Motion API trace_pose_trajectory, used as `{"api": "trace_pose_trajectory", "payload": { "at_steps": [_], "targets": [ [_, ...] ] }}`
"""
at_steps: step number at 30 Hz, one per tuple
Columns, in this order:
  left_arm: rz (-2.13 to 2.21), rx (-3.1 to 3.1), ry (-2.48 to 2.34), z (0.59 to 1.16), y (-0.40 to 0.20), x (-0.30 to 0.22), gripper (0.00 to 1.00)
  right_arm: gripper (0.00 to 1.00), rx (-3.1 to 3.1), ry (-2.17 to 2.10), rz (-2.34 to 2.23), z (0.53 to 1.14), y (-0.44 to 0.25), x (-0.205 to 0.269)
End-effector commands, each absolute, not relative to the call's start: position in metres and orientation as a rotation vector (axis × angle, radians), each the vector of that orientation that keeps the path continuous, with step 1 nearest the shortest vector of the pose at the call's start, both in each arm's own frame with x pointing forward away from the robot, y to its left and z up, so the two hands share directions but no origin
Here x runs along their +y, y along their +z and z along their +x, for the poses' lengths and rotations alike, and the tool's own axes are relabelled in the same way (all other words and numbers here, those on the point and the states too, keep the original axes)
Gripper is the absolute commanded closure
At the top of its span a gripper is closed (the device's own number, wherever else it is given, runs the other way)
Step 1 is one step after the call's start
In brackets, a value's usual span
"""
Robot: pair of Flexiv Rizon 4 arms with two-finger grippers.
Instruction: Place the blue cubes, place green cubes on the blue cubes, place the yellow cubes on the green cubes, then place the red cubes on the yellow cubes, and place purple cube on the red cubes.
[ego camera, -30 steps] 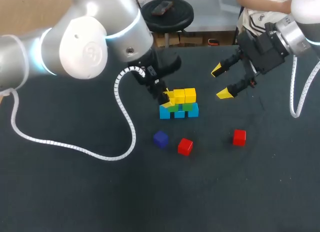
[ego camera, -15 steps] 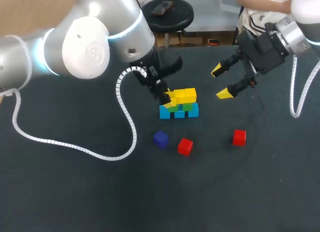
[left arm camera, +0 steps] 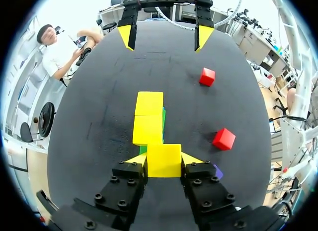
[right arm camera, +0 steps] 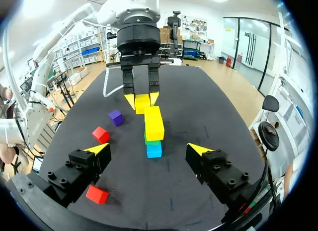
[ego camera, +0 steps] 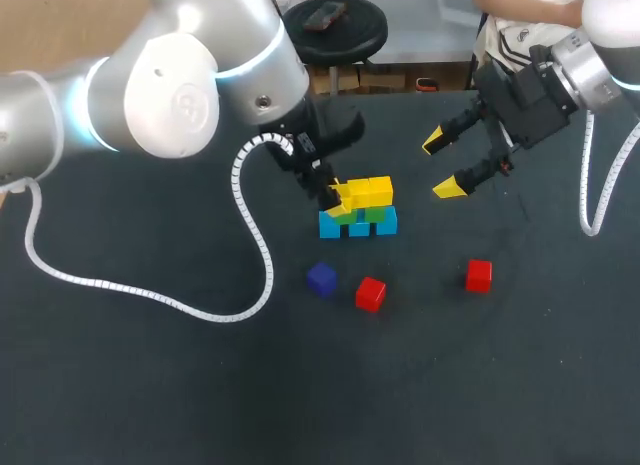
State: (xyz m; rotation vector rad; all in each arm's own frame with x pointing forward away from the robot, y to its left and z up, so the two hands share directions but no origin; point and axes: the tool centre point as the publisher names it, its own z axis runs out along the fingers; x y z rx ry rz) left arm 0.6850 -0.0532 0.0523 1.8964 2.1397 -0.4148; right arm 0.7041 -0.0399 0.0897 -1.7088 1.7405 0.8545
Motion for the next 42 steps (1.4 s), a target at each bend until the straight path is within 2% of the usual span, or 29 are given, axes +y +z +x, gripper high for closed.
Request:
{"api": "trace_pose_trajectory", "payload": {
  "at_steps": [1,42],
  "targets": [
    [1.901,2.14,-0.418,0.6879,0.0518,-0.0538,1.0,0.0,1.739,0.853,-1.707,0.7032,0.0899,-0.0402],
    [1.89,2.148,-0.419,0.6904,0.0495,-0.0555,1.0,0.0,1.739,0.853,-1.707,0.7032,0.0899,-0.0402]
  ]
}}
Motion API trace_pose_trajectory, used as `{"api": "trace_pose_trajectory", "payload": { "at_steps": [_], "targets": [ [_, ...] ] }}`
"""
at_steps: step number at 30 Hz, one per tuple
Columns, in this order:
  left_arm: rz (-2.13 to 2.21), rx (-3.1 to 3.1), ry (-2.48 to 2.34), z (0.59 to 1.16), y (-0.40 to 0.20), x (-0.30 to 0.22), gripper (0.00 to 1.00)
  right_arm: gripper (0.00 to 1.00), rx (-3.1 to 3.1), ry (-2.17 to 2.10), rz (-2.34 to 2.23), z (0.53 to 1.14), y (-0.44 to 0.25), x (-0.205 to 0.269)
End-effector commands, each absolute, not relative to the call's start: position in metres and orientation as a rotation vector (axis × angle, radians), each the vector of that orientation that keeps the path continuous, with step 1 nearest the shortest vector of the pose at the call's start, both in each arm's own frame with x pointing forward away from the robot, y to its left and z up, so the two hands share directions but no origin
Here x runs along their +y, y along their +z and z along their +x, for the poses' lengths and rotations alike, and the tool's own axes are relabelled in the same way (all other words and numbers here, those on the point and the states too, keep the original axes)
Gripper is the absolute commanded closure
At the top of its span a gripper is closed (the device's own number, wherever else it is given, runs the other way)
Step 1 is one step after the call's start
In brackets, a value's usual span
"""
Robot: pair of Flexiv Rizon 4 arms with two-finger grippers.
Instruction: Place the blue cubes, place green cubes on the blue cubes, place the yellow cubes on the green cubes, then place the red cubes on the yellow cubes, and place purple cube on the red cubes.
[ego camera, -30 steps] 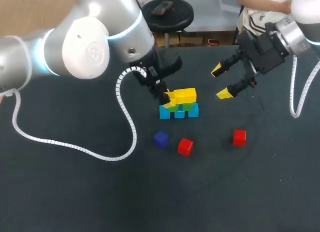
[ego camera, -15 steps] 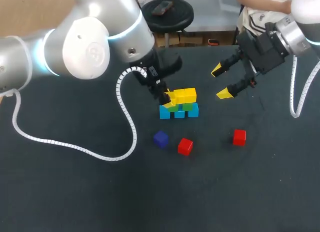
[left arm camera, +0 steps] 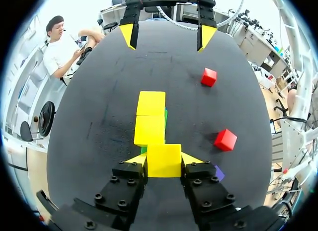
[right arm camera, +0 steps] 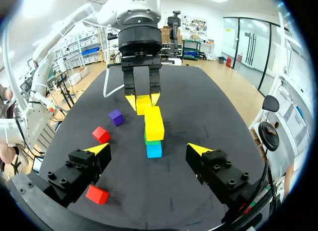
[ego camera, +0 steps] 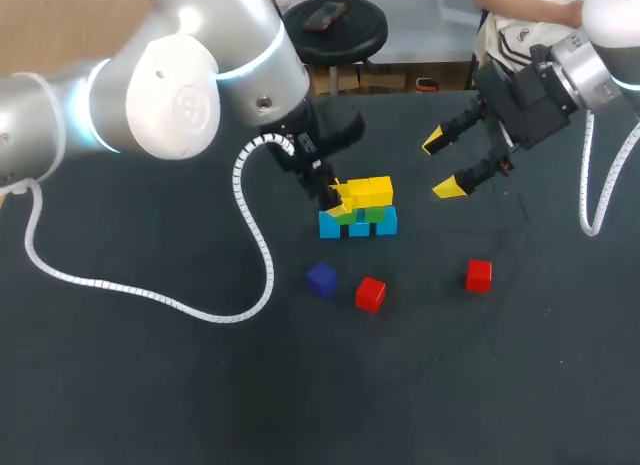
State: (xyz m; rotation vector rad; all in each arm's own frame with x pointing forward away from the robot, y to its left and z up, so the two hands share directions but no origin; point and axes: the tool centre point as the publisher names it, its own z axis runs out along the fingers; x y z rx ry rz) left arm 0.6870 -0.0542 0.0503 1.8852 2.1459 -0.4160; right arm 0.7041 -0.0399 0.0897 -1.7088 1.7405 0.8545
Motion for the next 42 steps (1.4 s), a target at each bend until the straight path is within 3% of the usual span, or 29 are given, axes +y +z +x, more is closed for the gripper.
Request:
{"api": "trace_pose_trajectory", "payload": {
  "at_steps": [1,42],
  "targets": [
    [1.89,2.148,-0.42,0.6905,0.0494,-0.0556,1.0,0.0,1.739,0.853,-1.707,0.7032,0.0899,-0.0402],
    [1.883,2.156,-0.407,0.6949,0.0478,-0.0556,1.0,0.0,1.739,0.853,-1.707,0.7032,0.0899,-0.0402]
  ]
}}
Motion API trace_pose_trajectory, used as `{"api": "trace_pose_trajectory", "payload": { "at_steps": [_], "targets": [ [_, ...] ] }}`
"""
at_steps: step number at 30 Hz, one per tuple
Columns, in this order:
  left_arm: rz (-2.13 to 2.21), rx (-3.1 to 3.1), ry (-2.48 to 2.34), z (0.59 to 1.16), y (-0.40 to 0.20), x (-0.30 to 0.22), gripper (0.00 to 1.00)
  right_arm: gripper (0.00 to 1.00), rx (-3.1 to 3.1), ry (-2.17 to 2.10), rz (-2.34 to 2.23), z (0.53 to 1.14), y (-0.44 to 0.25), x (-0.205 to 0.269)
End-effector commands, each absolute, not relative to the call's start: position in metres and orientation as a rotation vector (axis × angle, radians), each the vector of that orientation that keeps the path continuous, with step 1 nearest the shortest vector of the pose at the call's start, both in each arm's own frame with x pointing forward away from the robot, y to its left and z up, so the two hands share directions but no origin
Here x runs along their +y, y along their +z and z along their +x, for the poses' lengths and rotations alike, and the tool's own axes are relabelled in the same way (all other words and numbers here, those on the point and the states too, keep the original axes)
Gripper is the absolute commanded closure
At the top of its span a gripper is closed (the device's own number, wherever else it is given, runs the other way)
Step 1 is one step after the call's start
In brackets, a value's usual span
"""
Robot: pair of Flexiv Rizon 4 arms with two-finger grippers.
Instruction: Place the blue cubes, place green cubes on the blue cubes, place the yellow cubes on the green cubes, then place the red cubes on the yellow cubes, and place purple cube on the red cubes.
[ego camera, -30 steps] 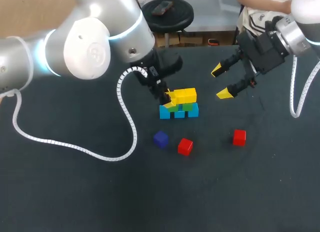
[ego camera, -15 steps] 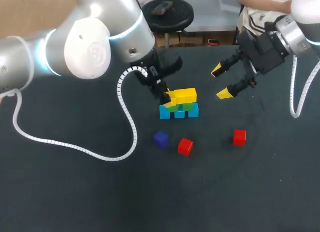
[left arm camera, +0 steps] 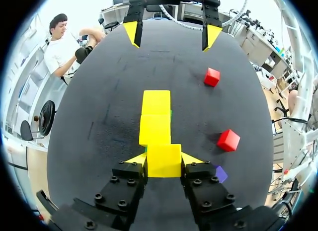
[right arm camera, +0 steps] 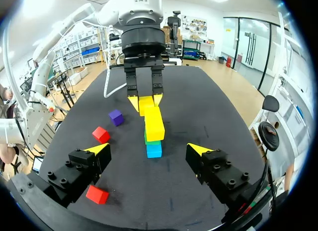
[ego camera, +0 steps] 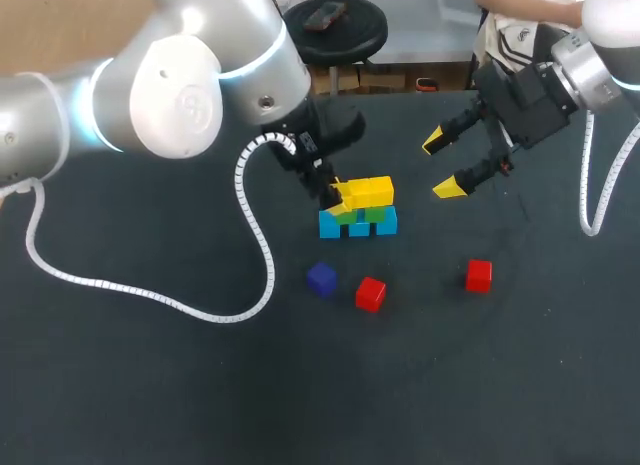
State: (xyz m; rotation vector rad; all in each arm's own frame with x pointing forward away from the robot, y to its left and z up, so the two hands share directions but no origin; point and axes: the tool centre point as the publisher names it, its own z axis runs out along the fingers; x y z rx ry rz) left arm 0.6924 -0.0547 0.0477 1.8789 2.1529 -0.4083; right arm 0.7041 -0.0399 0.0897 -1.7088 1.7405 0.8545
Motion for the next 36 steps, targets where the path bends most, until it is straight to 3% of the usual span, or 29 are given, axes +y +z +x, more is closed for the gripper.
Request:
{"api": "trace_pose_trajectory", "payload": {
  "at_steps": [1,36],
  "targets": [
    [1.882,2.157,-0.407,0.6949,0.0479,-0.0556,1.0,0.0,1.739,0.853,-1.707,0.7032,0.0899,-0.0402],
    [1.87,2.163,-0.409,0.6971,0.0457,-0.0549,1.0,0.0,1.739,0.853,-1.707,0.7032,0.0899,-0.0402]
  ]
}}
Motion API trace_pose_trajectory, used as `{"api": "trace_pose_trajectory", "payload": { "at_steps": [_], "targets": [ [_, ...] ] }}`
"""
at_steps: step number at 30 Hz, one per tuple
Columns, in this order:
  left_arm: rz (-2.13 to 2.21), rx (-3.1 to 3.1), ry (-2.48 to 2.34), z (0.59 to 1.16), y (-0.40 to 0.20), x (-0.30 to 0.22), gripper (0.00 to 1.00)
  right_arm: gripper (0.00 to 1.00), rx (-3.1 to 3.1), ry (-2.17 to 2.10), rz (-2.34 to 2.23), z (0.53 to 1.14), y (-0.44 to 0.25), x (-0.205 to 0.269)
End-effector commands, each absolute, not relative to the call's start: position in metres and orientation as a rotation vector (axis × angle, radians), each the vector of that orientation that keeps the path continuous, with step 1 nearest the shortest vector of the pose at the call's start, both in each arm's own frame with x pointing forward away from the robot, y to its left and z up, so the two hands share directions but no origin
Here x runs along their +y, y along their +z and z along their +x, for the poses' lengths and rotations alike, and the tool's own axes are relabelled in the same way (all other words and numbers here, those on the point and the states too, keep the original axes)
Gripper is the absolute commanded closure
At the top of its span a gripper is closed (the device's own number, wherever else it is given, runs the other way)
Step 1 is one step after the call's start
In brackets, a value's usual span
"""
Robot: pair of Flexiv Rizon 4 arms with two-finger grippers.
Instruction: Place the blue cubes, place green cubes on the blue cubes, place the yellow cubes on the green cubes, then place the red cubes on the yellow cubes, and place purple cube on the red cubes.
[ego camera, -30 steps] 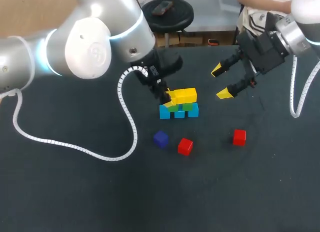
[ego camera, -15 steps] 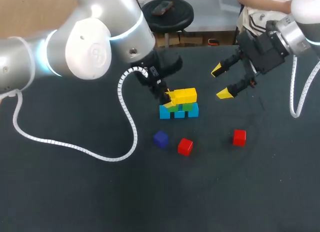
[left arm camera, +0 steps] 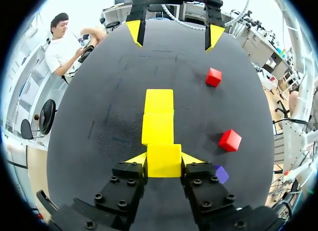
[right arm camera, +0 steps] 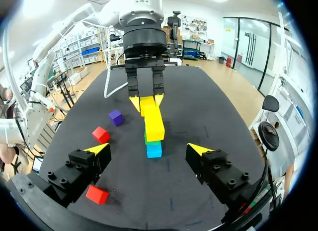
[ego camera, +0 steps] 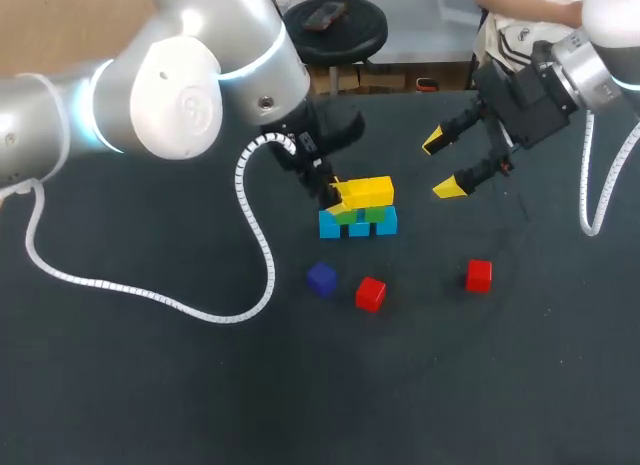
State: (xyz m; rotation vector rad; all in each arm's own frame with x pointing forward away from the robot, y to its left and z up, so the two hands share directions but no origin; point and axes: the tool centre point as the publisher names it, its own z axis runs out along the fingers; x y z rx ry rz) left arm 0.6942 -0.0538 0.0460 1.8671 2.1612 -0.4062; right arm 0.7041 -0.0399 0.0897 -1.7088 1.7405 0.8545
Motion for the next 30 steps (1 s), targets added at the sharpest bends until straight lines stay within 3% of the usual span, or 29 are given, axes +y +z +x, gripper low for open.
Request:
{"api": "trace_pose_trajectory", "payload": {
  "at_steps": [1,9,12,14,18,21,22,23,24,25,30],
  "targets": [
    [1.87,2.162,-0.41,0.6972,0.0456,-0.0549,1.0,0.0,1.739,0.853,-1.707,0.7032,0.0899,-0.0402],
    [1.87,2.161,-0.414,0.6979,0.0449,-0.0557,1.0,0.0,1.739,0.853,-1.707,0.7032,0.0899,-0.0402],
    [1.871,2.162,-0.414,0.698,0.0447,-0.0558,0.95,0.0,1.739,0.853,-1.707,0.7032,0.0899,-0.0402],
    [1.872,2.163,-0.417,0.6981,0.0441,-0.0562,0.81,0.0,1.739,0.853,-1.707,0.7032,0.0899,-0.0402],
    [1.875,2.162,-0.421,0.6984,0.0432,-0.057,0.64,0.0,1.739,0.853,-1.707,0.7032,0.0899,-0.0402],
    [1.876,2.163,-0.421,0.6987,0.0431,-0.0574,0.55,0.0,1.739,0.853,-1.707,0.7032,0.0899,-0.0402],
    [1.874,2.166,-0.423,0.6988,0.0431,-0.0574,0.43,0.0,1.739,0.853,-1.707,0.7032,0.0899,-0.0402],
    [1.869,2.17,-0.426,0.6991,0.043,-0.0573,0.21,0.0,1.739,0.853,-1.707,0.7032,0.0899,-0.0402],
    [1.862,2.175,-0.43,0.6993,0.0428,-0.0568,0.05,0.0,1.739,0.853,-1.707,0.7032,0.0899,-0.0402],
    [1.857,2.18,-0.433,0.6994,0.0427,-0.0563,0.0,0.0,1.739,0.853,-1.707,0.7032,0.0899,-0.0402],
    [1.852,2.189,-0.438,0.6992,0.0426,-0.0552,0.0,0.0,1.739,0.853,-1.707,0.7032,0.0899,-0.0402]
  ]
}}
